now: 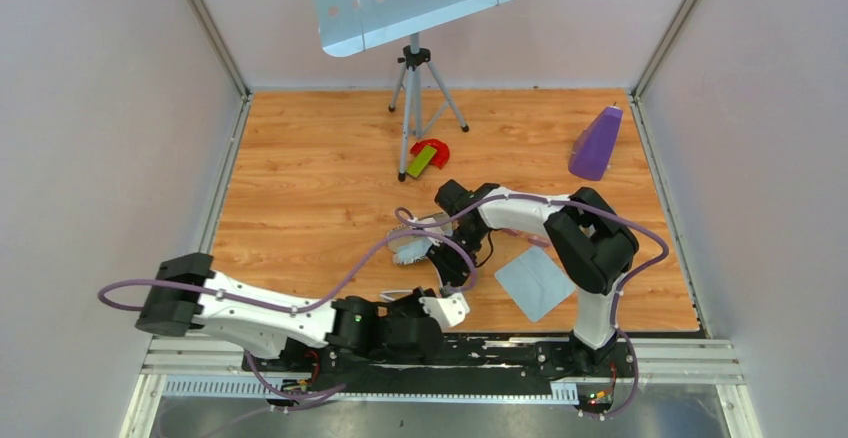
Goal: Organize the sunglasses
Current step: Fold the sunglasses at the center of the board.
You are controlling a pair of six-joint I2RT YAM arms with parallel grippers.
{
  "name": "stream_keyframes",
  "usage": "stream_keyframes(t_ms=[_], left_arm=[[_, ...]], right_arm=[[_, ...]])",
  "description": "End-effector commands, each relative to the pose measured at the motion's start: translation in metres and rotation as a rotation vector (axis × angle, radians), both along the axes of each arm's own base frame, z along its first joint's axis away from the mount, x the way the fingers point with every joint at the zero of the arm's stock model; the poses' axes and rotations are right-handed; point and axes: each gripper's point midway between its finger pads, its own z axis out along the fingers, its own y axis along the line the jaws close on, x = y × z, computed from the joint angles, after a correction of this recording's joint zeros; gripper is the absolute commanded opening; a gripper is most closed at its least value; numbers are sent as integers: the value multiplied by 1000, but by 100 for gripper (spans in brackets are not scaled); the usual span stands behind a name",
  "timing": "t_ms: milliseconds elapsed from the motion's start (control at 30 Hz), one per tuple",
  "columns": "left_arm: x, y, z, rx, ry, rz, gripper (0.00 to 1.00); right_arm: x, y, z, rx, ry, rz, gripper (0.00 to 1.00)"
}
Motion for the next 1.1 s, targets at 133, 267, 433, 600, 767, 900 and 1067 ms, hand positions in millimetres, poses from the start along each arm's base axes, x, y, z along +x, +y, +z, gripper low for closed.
stream_keyframes(t_ms=[133, 267, 433, 600, 767, 900, 1067], left_arm=[[-13, 25, 28, -211, 168, 146, 20], [-24, 43, -2, -177, 260, 204, 20], [-19, 41, -12, -182, 247, 250, 20], [-12, 37, -30, -90, 230, 300, 20], [-11, 33, -42, 1, 205, 309, 20], [-7, 35, -44, -13, 206, 319, 19], [-4, 36, -47, -23, 224, 321, 18]], right_arm=[[15, -3, 4, -43, -128, 14, 34], [30, -3, 1, -74, -192, 15, 35], [38, 9, 0, -46, -199, 14, 35], [31, 28, 7, 20, -164, 37, 35], [17, 42, 10, 72, -129, 74, 35], [4, 53, 15, 129, -90, 98, 36], [-6, 69, 20, 194, -27, 103, 37]])
